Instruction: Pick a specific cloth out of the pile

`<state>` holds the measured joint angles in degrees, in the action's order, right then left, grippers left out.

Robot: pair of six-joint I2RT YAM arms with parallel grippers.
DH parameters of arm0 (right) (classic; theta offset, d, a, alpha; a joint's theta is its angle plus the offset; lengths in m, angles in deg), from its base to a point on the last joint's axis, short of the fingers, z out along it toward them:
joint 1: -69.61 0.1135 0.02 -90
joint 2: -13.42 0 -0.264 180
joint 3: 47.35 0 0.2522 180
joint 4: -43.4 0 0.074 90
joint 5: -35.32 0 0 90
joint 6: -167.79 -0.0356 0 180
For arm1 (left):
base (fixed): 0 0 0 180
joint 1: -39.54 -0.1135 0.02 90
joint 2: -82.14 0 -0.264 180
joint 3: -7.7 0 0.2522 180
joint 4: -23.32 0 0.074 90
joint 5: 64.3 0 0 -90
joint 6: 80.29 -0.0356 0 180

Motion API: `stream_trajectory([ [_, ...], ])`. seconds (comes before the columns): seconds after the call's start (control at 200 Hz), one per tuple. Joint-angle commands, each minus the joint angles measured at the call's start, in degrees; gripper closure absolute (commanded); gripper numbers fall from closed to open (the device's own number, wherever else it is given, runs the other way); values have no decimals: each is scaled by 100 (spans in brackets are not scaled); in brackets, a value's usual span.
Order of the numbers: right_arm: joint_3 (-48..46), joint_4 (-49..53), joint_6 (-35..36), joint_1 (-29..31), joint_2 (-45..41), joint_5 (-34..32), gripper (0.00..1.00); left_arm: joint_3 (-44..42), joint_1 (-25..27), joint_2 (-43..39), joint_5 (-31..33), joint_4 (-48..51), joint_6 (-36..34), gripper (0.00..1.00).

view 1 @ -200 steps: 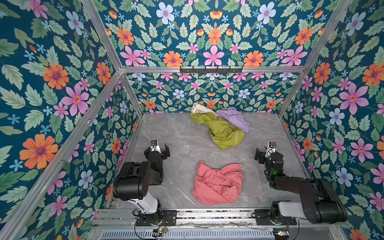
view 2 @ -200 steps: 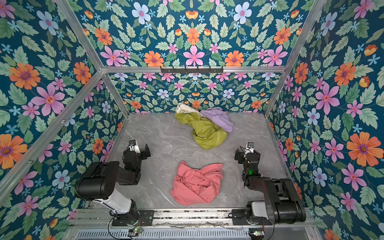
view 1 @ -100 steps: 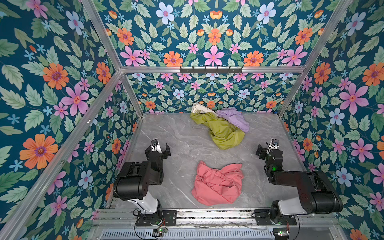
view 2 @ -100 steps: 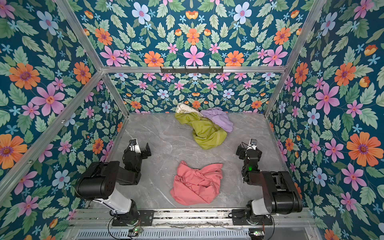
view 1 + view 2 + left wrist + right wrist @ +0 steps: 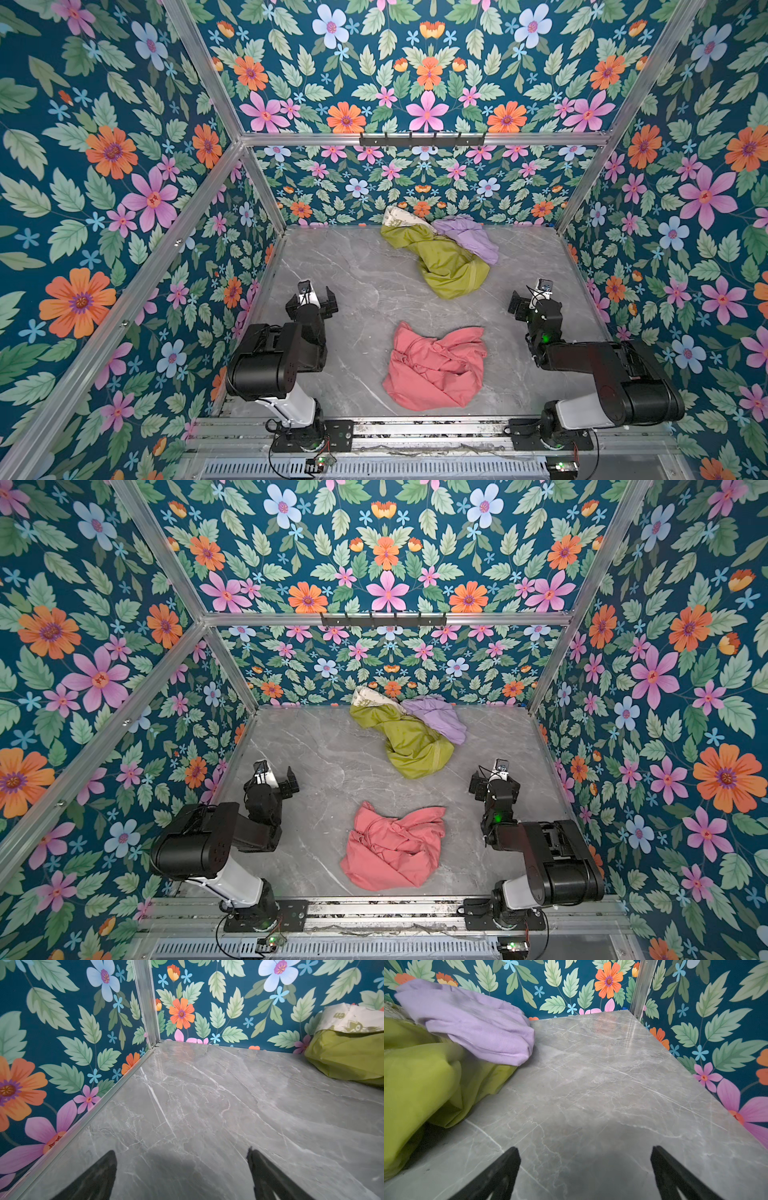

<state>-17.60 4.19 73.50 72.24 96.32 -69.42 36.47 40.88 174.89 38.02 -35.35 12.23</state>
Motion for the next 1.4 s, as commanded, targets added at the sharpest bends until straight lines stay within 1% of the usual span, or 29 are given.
stream_trajectory([
  [0.0, -29, -267, 91, 36, 8, -140, 1, -1, -3, 6, 163, -227, 38, 0],
  [0.21, -39, -321, 146, 81, 21, -135, 1, -1, -11, 8, 153, -224, 64, 0],
  [0.3, -19, -250, 183, 55, 17, 105, 1, 20, -11, 8, 163, -197, 64, 0],
  [0.41, 122, 88, 144, -138, -27, 676, 1, -3, -3, 6, 180, -238, 29, 0],
  [0.445, 129, 103, 145, -166, -28, 762, 1, -45, 6, -6, 183, -315, 11, 0],
  [0.565, 145, 164, 262, -236, -36, 1258, 1, -16, 15, -20, 74, -234, -40, 0],
  [0.625, 137, 163, 324, -262, -45, 1483, 1, 49, 15, -3, -143, -131, -133, 0],
  [0.67, 147, 165, 324, -269, -44, 1524, 1, 74, 15, -6, -242, -87, -164, 0],
  [1.395, 165, 226, 281, -360, -53, 1693, 1, 176, -7, 15, -317, 84, -125, 0],
])
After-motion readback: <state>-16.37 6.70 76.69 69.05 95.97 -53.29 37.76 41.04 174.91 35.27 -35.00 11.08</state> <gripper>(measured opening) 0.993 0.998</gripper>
